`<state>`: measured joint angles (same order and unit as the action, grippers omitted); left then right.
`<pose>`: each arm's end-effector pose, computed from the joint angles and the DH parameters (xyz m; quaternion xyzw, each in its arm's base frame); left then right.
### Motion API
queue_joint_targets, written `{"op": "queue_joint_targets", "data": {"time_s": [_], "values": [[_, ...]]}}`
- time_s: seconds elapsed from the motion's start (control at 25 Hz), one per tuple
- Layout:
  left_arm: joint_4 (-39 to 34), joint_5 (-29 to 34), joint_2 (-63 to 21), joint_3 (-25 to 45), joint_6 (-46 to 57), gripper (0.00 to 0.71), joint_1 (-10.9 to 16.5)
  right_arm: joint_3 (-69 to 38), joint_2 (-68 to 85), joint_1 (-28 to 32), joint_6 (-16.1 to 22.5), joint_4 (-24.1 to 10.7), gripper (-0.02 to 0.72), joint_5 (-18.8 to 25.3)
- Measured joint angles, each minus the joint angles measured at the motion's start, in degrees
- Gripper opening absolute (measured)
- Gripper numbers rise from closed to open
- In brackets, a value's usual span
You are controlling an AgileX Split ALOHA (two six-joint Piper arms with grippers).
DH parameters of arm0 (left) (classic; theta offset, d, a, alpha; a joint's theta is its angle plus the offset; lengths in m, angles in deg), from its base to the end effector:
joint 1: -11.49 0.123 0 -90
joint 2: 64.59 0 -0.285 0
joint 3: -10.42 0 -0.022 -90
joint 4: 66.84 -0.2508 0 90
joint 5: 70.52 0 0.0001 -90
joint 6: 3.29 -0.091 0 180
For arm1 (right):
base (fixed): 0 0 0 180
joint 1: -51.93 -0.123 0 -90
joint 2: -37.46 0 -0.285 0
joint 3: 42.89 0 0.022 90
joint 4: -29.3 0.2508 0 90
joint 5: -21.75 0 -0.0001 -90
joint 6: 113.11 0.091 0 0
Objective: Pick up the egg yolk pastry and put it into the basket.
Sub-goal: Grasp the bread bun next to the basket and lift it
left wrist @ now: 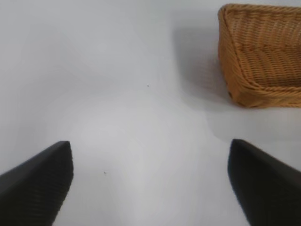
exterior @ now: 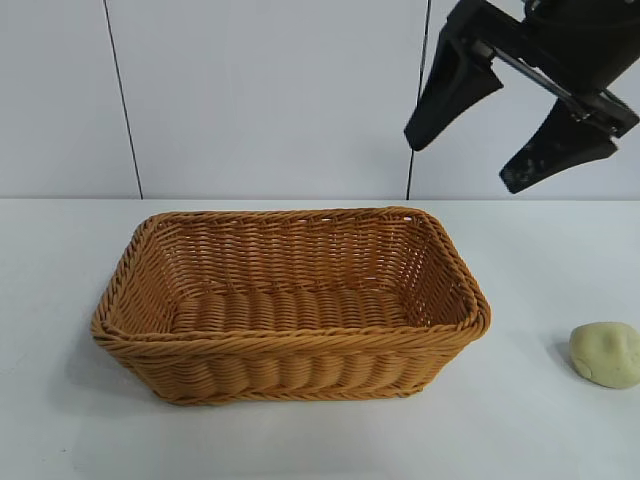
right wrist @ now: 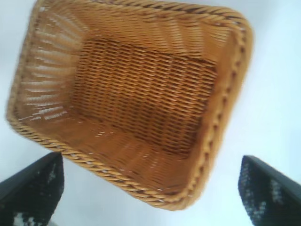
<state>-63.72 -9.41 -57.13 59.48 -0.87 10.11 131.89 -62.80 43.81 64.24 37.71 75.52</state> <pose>-0.0051 -0.0042 0.2745 -0.0067 0.8552 -0.0443 0.5164 0.3259 0.0573 0.2733 -0.0602 0.9797 0.0745 0.1763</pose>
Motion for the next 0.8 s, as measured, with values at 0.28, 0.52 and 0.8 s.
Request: {"op": "queue_joint_targets", "data": {"time_s": [0.28, 0.52, 0.8], "values": [[0.0, 0.0, -0.05, 0.0, 0.0, 0.69, 0.0, -0.26, -2.11, 8.7, 0.75, -1.48, 0.695, 0.33], [0.0, 0.0, -0.05, 0.0, -0.06, 0.69, 0.0, -4.57, -7.57, 10.93, 0.75, -0.81, 0.695, -0.19], [0.0, 0.0, -0.05, 0.0, -0.06, 0.69, 0.0, -7.82, -14.59, 10.93, 0.75, 1.42, 0.695, -4.84]]}}
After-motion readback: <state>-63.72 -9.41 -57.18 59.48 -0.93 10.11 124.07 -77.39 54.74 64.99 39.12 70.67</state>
